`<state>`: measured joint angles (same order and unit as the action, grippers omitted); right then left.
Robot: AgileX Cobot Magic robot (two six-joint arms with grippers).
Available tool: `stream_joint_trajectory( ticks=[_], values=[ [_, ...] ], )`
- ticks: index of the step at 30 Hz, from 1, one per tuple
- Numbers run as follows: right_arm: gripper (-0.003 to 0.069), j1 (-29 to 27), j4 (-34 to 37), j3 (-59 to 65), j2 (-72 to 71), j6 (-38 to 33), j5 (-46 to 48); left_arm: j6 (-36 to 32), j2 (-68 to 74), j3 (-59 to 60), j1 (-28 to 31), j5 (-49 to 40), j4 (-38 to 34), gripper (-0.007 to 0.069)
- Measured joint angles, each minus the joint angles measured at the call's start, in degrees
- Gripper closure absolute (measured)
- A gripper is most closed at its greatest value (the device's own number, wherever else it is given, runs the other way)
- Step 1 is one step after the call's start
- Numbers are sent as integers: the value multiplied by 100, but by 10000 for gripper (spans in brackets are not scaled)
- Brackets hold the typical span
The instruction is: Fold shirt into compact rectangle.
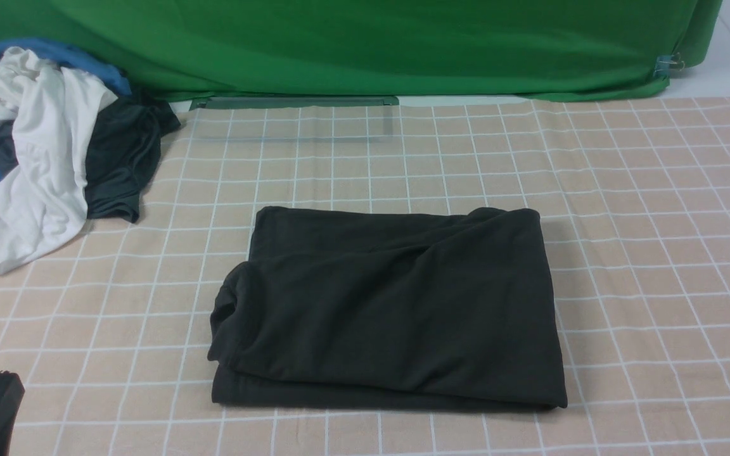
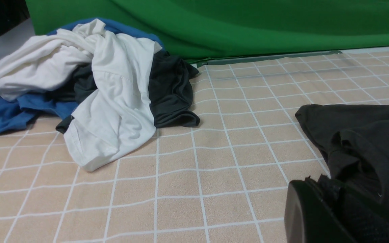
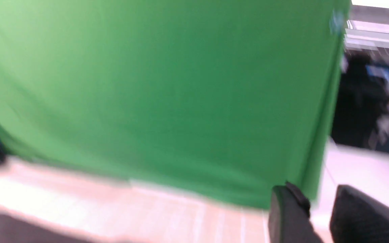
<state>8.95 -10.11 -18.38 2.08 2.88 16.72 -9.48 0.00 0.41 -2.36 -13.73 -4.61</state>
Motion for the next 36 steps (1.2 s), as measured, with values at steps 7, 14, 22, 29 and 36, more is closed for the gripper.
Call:
stream_joint_trajectory(
  ticks=[7, 14, 22, 29, 36],
  values=[
    [424, -596, 7, 1723, -173, -5, -124, 0, -2, 0, 0, 0, 0, 604],
    [424, -724, 8, 1881, -211, 2, -211, 0, -2, 0, 0, -7, 1, 604],
    [424, -724, 8, 1881, -211, 2, -227, 0, 0, 0, 0, -7, 1, 604],
    [424, -724, 8, 1881, -211, 2, -227, 0, -2, 0, 0, -7, 1, 604],
    [424, -731, 8, 1881, -211, 2, -227, 0, -2, 0, 0, -7, 1, 604]
  ],
)
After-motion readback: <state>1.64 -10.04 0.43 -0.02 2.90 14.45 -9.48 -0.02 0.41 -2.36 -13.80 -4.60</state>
